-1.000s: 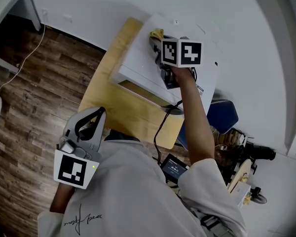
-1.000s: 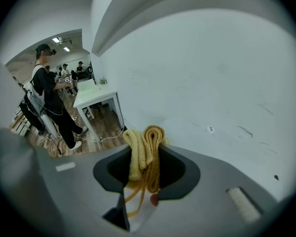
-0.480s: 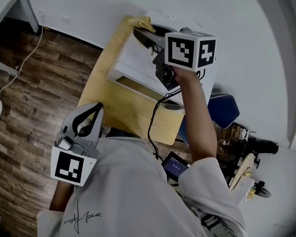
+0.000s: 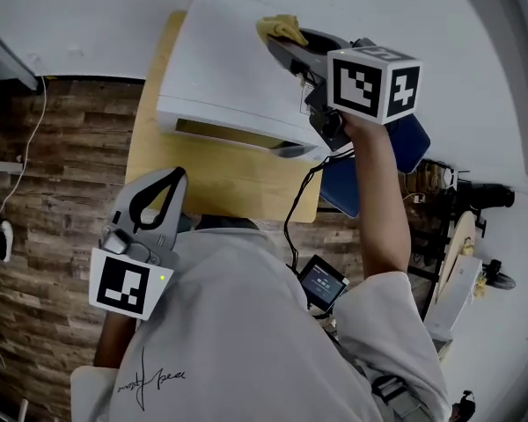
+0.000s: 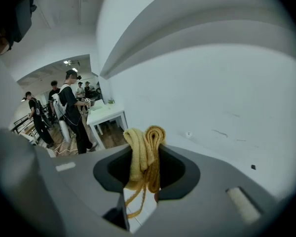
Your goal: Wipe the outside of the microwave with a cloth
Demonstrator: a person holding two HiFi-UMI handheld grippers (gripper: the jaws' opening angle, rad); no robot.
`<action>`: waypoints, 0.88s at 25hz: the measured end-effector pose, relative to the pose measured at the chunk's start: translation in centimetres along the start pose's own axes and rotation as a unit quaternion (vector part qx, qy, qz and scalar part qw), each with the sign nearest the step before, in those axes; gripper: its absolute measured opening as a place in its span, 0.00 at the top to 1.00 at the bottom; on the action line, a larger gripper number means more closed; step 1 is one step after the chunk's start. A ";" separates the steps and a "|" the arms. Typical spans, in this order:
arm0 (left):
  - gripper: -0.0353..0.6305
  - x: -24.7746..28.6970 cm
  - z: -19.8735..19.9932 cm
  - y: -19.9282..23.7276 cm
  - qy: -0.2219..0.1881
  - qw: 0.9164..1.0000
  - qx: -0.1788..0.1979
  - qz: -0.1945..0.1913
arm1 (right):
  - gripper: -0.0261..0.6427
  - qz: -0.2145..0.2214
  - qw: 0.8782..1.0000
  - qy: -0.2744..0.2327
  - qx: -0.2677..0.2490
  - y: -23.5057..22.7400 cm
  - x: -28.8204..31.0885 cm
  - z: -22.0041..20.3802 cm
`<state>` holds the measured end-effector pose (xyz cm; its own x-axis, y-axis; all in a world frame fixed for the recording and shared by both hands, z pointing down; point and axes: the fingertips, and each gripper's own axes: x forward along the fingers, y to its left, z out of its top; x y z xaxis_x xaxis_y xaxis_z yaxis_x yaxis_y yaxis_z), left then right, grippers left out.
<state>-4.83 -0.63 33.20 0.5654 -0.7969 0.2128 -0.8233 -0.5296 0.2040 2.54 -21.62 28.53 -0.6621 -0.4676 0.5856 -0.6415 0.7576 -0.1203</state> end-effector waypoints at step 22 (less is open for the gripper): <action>0.96 6.8 0.8 -4.3 0.023 0.998 0.014 -0.065 | 0.78 -0.186 0.979 0.063 0.046 -16.9 -11.4 -12.9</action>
<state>2.56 -3.99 33.03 0.6683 -0.7075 0.2297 -0.7439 -0.6358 0.2059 25.95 -23.26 34.25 -0.3255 -0.6393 0.6966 -0.8654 0.4983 0.0529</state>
